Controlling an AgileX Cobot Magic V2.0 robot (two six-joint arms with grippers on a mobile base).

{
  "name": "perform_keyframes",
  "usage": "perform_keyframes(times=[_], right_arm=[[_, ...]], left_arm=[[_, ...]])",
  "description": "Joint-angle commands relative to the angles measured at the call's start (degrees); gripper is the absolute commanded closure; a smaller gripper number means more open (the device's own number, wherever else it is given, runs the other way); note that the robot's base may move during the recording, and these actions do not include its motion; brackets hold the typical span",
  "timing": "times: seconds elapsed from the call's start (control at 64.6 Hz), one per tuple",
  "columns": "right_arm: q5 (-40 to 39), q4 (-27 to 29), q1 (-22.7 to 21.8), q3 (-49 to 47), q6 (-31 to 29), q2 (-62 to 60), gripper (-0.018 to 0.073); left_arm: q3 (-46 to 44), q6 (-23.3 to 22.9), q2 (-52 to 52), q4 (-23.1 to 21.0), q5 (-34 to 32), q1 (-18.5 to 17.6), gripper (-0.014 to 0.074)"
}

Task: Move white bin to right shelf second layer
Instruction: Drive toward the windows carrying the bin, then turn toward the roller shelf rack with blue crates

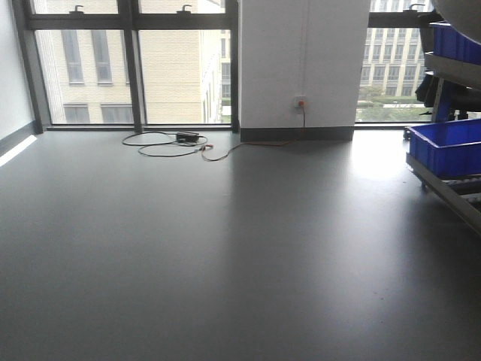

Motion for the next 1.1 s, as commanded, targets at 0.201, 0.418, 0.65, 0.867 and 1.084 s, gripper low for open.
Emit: perform_keyframes(times=[0.201,0.418,0.65,0.867,1.084], right_arm=[[-5.95,-0.33,-0.32,-1.83,-0.13,0.46,0.0511],[-5.95,-0.33,-0.32,-1.83,-0.13,0.46,0.0511],[-5.95,-0.33,-0.32,-1.83,-0.13,0.46,0.0511],[-5.94,-0.33,-0.32,-1.83,-0.13,0.46,0.0511],[-5.93,-0.33,-0.32,-1.78,-0.13,0.46,0.0511]], left_arm=[[2.11,-0.2,-0.8,-0.31,-4.79,-0.25,0.0512],[2.11,-0.2,-0.8,-0.31,-4.79,-0.25,0.0512],[2.11,-0.2,-0.8,-0.31,-4.79,-0.25,0.0512],[2.11,-0.2,-0.8,-0.31,-4.79,-0.25,0.0512],[2.11,-0.2,-0.8,-0.31,-4.79,-0.25,0.0512]])
